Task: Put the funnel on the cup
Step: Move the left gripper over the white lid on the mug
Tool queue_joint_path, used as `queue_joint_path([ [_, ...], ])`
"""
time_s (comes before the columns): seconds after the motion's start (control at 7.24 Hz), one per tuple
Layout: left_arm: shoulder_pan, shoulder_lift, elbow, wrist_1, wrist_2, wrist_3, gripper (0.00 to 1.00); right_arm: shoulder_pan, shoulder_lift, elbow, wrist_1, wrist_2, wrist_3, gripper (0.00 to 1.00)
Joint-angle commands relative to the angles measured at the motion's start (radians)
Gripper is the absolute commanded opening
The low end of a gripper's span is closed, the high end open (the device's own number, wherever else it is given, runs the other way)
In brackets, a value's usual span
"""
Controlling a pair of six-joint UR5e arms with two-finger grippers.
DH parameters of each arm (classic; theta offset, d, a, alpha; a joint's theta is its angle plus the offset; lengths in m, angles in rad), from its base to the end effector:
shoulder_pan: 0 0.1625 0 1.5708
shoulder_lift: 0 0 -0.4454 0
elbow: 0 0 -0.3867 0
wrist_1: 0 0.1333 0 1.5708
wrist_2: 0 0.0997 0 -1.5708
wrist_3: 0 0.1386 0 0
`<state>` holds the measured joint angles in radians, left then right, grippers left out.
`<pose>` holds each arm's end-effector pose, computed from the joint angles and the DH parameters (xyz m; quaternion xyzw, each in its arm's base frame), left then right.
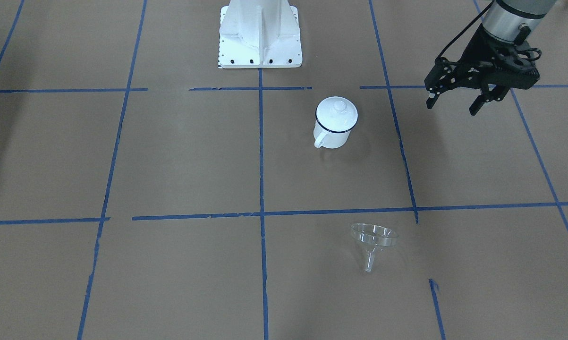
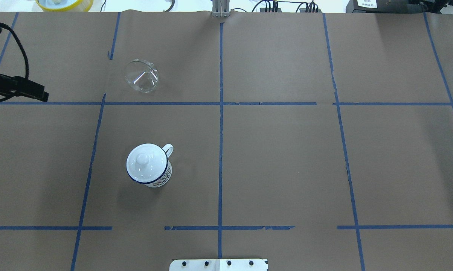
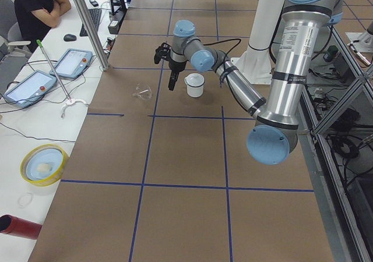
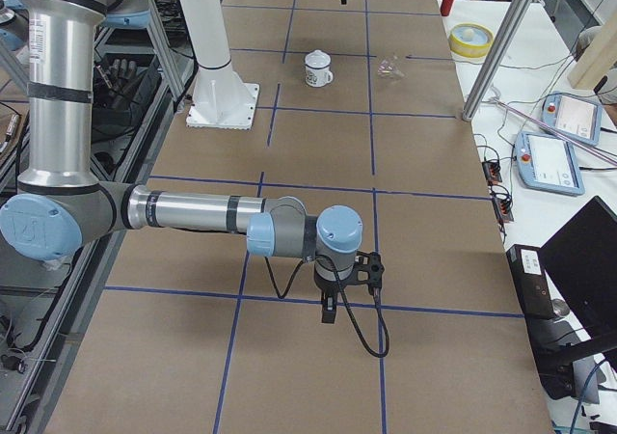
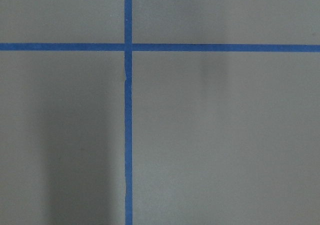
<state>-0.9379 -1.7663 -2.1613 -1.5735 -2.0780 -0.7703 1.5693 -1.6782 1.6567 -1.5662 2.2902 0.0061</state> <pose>0.2520 -0.4551 0.3405 0.1346 0.4170 0.0348 0.8982 0.0413 -0.4368 0.7196 -0.0093 -0.3519 0.0051 0.9360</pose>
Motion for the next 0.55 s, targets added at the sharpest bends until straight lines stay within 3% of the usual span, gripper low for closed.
queue_joint_path([
  [0.0, 0.107, -0.057, 0.02, 0.007, 0.051, -0.126, 1.0, 0.0, 0.0, 0.0, 0.0, 0.0, 0.0, 1.0],
  [0.28, 0.21, -0.123, 0.035, 0.059, 0.113, -0.27, 1.0, 0.0, 0.0, 0.0, 0.0, 0.0, 0.0, 1.0],
  [0.41, 0.297, -0.181, 0.035, 0.143, 0.174, -0.375, 1.0, 0.0, 0.0, 0.0, 0.0, 0.0, 0.0, 1.0],
])
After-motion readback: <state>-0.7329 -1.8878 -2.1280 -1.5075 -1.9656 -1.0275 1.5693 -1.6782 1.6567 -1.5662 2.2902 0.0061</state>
